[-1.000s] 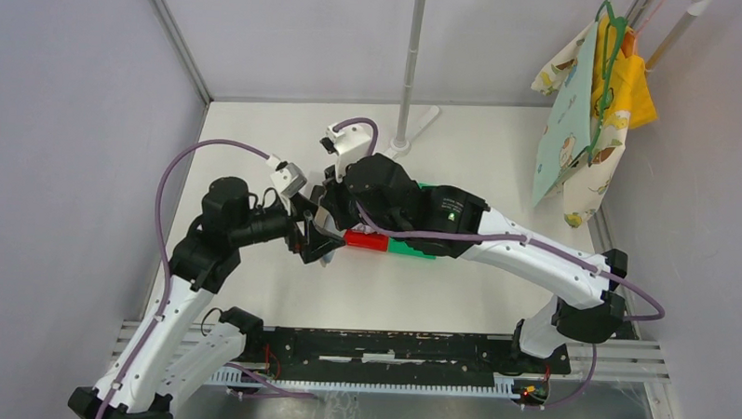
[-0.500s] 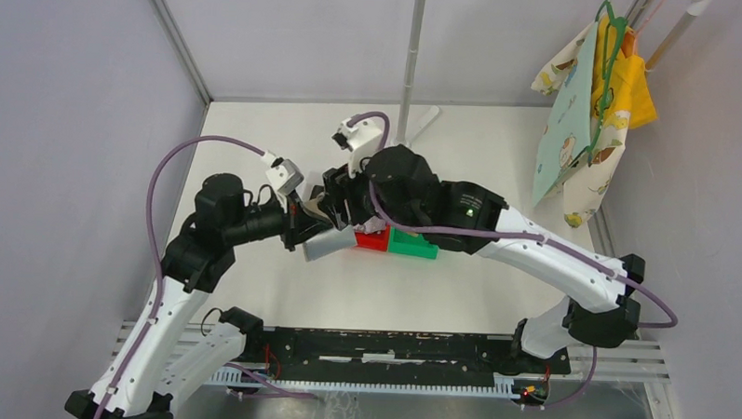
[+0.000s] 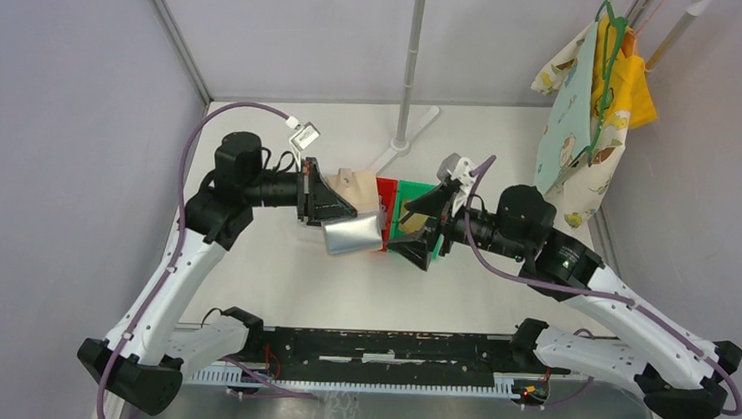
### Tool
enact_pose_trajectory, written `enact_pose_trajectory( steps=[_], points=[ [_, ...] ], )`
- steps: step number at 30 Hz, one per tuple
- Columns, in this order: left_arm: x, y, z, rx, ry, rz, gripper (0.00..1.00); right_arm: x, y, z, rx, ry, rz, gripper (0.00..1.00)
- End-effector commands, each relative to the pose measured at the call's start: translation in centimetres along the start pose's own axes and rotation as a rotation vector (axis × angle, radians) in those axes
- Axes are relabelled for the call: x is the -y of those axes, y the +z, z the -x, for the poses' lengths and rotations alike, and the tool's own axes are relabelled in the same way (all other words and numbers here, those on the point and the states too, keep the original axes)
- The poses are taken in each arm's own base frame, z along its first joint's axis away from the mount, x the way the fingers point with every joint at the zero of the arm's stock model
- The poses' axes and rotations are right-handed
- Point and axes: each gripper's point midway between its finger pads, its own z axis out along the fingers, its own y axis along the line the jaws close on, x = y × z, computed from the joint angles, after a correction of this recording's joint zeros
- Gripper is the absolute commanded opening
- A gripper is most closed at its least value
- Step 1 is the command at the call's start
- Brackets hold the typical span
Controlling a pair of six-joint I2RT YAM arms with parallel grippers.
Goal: Take the credit cards out of the card holder
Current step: Open the card holder.
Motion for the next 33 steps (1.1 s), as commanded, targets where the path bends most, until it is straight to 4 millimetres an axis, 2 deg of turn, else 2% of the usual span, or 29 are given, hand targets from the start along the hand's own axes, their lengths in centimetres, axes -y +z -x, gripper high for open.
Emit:
enact_pose_trajectory(
  steps=[1, 8, 16, 20, 25, 30, 33],
  points=[
    [4.8, -0.7, 2.4, -0.01, -0.056, -0.169, 0.02, -1.2, -0.6, -0.4, 0.115, -0.106, 0.112, 0.95],
    [6.7, -1.1, 2.8, -0.039, -0.108, -0.251, 0.02, -3.0, -0.1, -2.6, 0.105, -0.145, 0.261, 0.92],
    [7.3, -1.5, 2.3, -0.05, -0.101, -0.27, 0.02, -5.1, -0.1, -1.4, 0.183, -0.121, 0.399, 0.87],
    [7.7, -1.7, 2.4, -0.053, -0.103, -0.281, 0.02, -4.7, 0.3, -1.2, 0.183, -0.106, 0.375, 0.8],
    [8.2, -2.0, 2.4, -0.046, -0.076, -0.295, 0.02, -4.9, 0.8, -1.9, 0.151, -0.115, 0.407, 0.69],
    [8.3, -2.0, 2.3, -0.048, -0.08, -0.297, 0.02, -5.1, 0.9, -2.2, 0.141, -0.128, 0.431, 0.67],
    [8.3, -2.1, 2.2, -0.045, -0.068, -0.298, 0.02, -5.1, 1.1, -1.8, 0.146, -0.126, 0.437, 0.61]
  ],
)
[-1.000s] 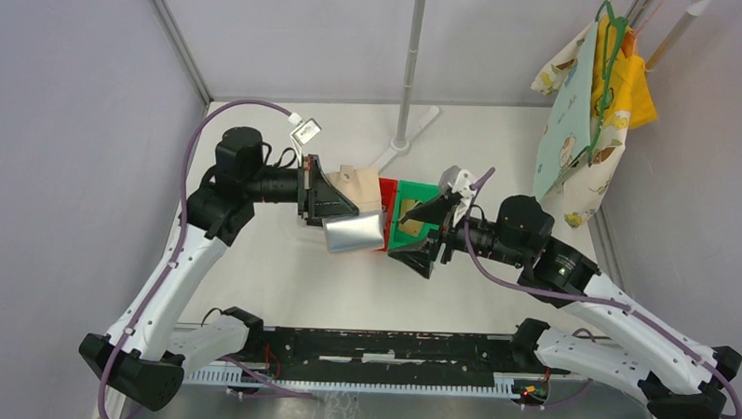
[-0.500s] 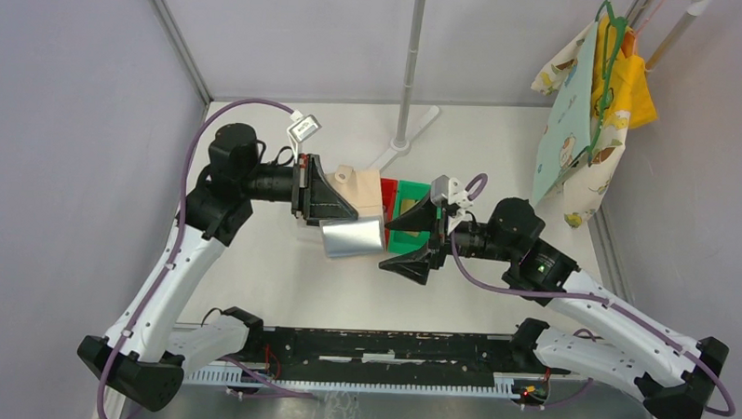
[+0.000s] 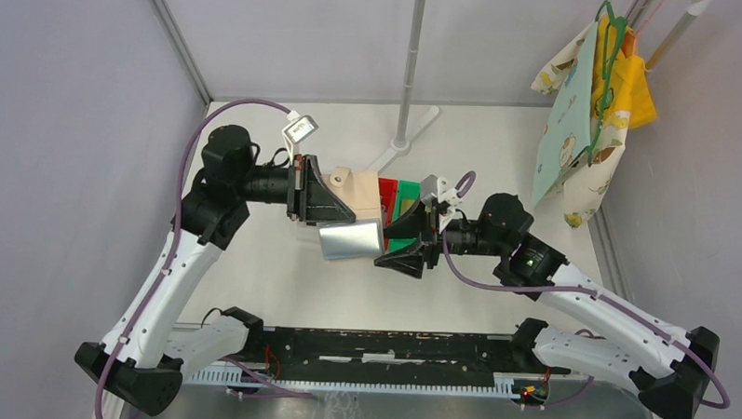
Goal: Take the credit cards out of the card holder
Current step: Open the card holder.
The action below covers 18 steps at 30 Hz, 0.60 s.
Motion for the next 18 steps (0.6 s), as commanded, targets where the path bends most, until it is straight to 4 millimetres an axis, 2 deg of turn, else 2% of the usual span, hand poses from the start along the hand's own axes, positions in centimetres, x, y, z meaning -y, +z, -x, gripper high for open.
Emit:
enact_pose_trajectory(
  steps=[1, 9, 18],
  points=[
    [2.5, -0.5, 0.4, 0.003, 0.069, -0.054, 0.02, -0.7, 0.2, 2.6, 0.067, -0.058, 0.043, 0.6],
    [2.6, -0.5, 0.5, 0.003, 0.058, -0.054, 0.02, -0.3, 0.8, 3.8, 0.101, -0.054, 0.032, 0.46],
    [2.7, -0.5, 0.4, 0.002, 0.062, -0.055, 0.02, 0.3, 0.9, 5.7, 0.159, -0.054, -0.01, 0.46]
  ],
)
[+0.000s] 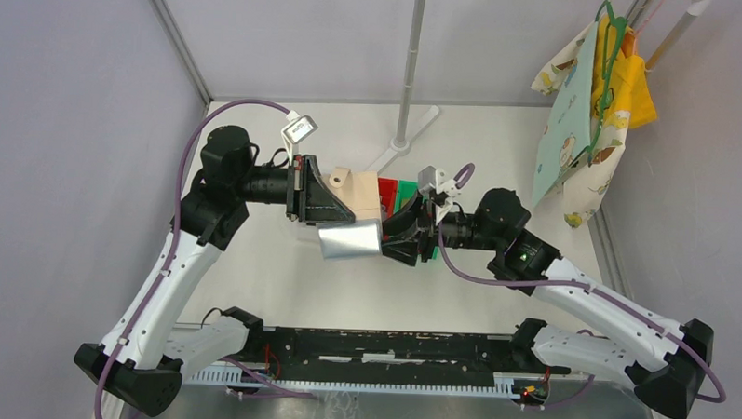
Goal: Take the credit cards out of the card holder
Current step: Open the card holder.
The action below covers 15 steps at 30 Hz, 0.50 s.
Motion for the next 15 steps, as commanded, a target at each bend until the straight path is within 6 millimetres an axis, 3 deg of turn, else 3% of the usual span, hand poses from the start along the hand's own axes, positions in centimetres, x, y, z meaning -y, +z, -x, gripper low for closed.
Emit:
enact_pose_trajectory(
  steps=[1, 15],
  points=[
    [2.5, -0.5, 0.4, 0.0, 0.06, -0.055, 0.02, -0.2, 0.0, 4.8, 0.131, -0.065, -0.018, 0.46],
    [2.4, -0.6, -0.3, -0.02, 0.052, -0.064, 0.02, -0.6, 1.9, 7.6, 0.234, 0.021, 0.057, 0.59]
  ],
)
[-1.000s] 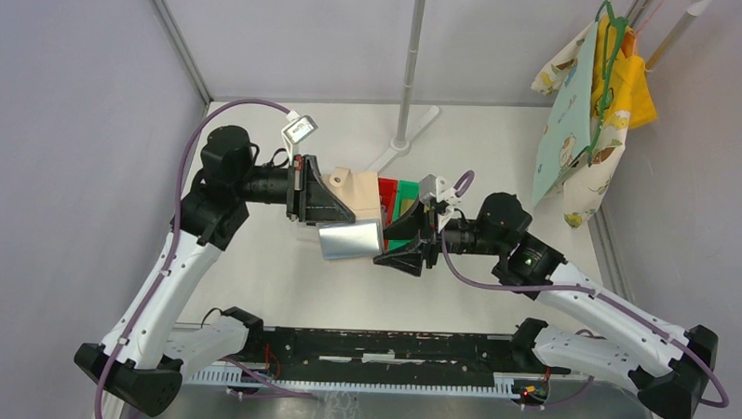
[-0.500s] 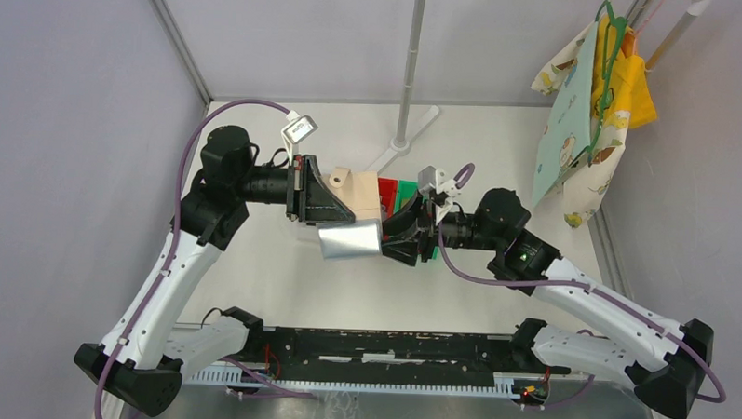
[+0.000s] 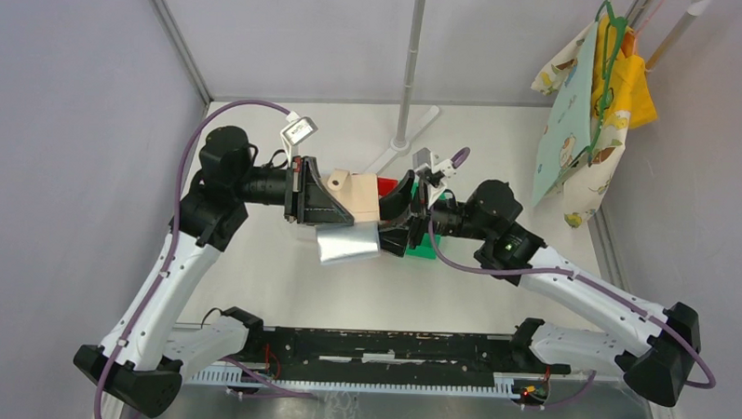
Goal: Take the credit cards out of the card holder
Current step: Open the card holder.
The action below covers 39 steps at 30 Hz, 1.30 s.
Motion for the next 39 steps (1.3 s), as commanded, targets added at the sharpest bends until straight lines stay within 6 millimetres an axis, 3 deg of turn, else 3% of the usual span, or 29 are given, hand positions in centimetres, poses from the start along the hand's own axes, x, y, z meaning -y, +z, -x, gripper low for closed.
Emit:
enact_pose_trajectory(
  steps=[1, 4, 7, 10, 11, 12, 14, 15, 17, 23, 28, 34, 39],
  points=[
    [1.9, -0.4, -0.1, -0.009, 0.046, -0.044, 0.02, -1.7, 0.3, 4.6, 0.135, -0.026, 0.056, 0.59],
    [1.4, -0.4, -0.3, -0.015, 0.038, -0.036, 0.02, -1.8, 0.2, 5.4, 0.171, -0.013, 0.046, 0.54],
    [1.0, -0.4, -0.2, -0.005, 0.048, -0.009, 0.03, -1.8, 0.0, 5.8, 0.196, 0.015, 0.035, 0.36],
    [0.4, -0.4, 0.2, 0.0, 0.061, 0.041, 0.13, -1.7, -0.1, 5.4, 0.192, 0.039, 0.029, 0.2],
    [0.3, -0.4, 0.5, 0.003, 0.074, 0.058, 0.19, -1.6, -0.2, 5.2, 0.189, 0.046, 0.025, 0.17],
    [0.1, -0.5, 0.7, 0.005, 0.09, 0.082, 0.31, -1.5, -0.2, 5.0, 0.185, 0.055, 0.019, 0.14],
    [0.0, -0.9, 1.9, 0.02, 0.2, 0.153, 0.67, -1.2, -0.3, 4.6, 0.176, 0.069, 0.0, 0.1],
    [-0.1, -1.2, 2.4, 0.021, 0.253, 0.192, 0.76, -1.0, -0.4, 4.4, 0.169, 0.077, -0.017, 0.06],
    [-0.1, -1.8, 3.3, 0.027, 0.339, 0.249, 0.84, -0.2, -0.5, 4.3, 0.164, 0.096, -0.066, 0.01],
    [1.3, -2.9, 4.2, 0.043, 0.508, 0.296, 0.89, 1.0, -0.3, 5.0, 0.15, 0.157, -0.149, 0.0],
    [3.5, -3.4, 1.4, 0.015, 0.671, 0.189, 0.89, 1.1, -0.4, 6.0, 0.164, 0.2, -0.158, 0.0],
    [-0.1, -5.2, 0.5, -0.041, 0.84, 0.372, 0.85, -0.2, -0.4, 7.4, 0.176, 0.205, -0.091, 0.0],
    [-1.0, -5.2, 0.0, -0.06, 0.867, 0.378, 0.83, -1.2, -0.1, 7.5, 0.173, 0.214, -0.029, 0.0]
  ],
)
